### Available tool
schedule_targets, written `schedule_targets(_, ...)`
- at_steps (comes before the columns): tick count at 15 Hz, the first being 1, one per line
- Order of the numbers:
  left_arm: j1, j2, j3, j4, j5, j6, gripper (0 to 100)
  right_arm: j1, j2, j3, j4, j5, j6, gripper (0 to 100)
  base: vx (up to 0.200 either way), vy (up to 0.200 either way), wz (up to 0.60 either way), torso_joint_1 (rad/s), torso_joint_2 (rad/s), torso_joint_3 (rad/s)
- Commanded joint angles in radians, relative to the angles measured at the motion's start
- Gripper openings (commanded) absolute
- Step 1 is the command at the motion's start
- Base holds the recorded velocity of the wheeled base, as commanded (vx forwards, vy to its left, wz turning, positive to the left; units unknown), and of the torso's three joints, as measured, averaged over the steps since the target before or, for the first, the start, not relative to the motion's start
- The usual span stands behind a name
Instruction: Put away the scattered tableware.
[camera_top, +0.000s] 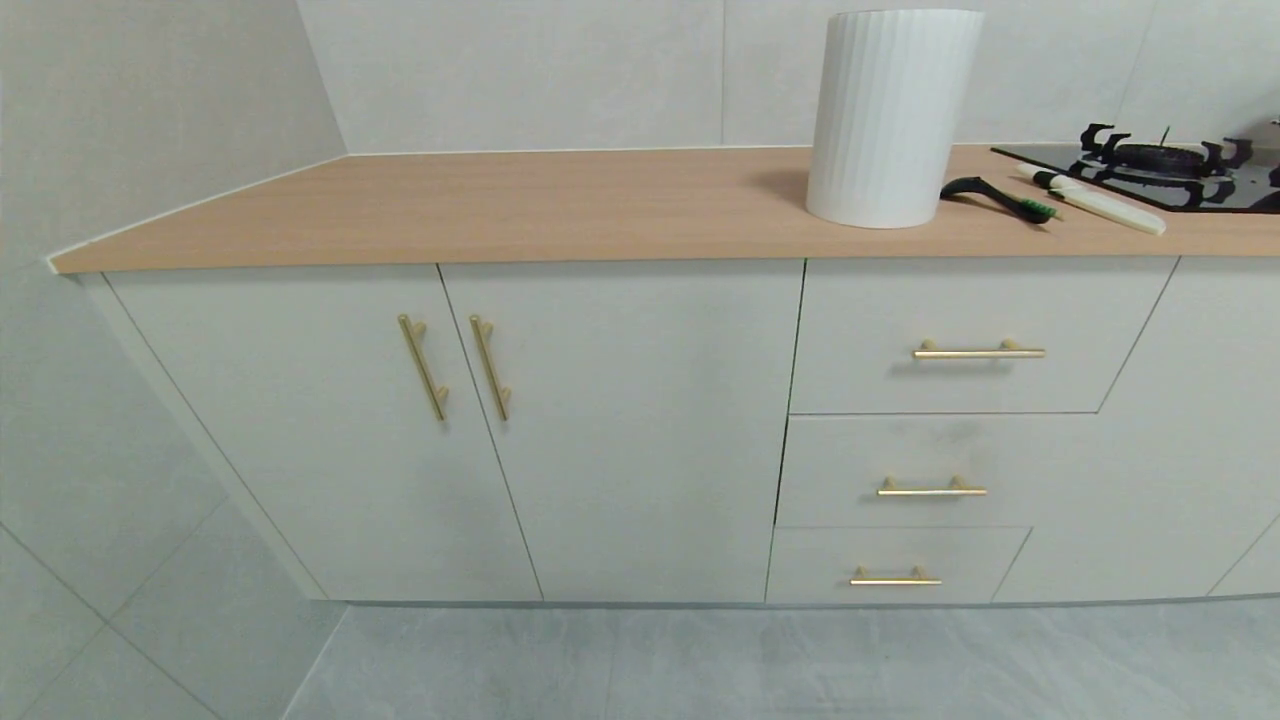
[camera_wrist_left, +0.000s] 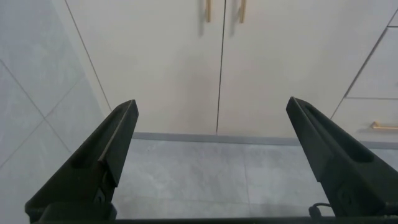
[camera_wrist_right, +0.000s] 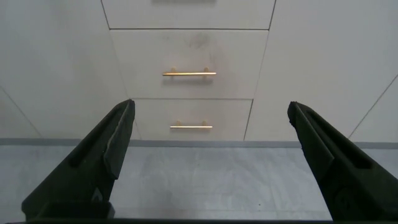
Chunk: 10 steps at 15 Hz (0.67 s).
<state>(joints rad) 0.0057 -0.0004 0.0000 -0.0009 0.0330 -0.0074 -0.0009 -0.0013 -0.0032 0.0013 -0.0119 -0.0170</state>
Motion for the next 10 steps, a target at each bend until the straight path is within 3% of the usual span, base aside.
schedule_targets(1,0.000,0.000,0.000,-0.001,0.001,0.000,100,0.001,0.001,0.000,0.000,0.000,0.000,100,0.000,0.000,0.00,0.000,0.00,0.000)
schedule_targets(10,0.002,0.000,0.000,-0.001,0.001,0.004,100,0.001,0.001,0.002,0.000,-0.002,0.000,100,0.000,0.000,0.00,0.000,0.00,0.000)
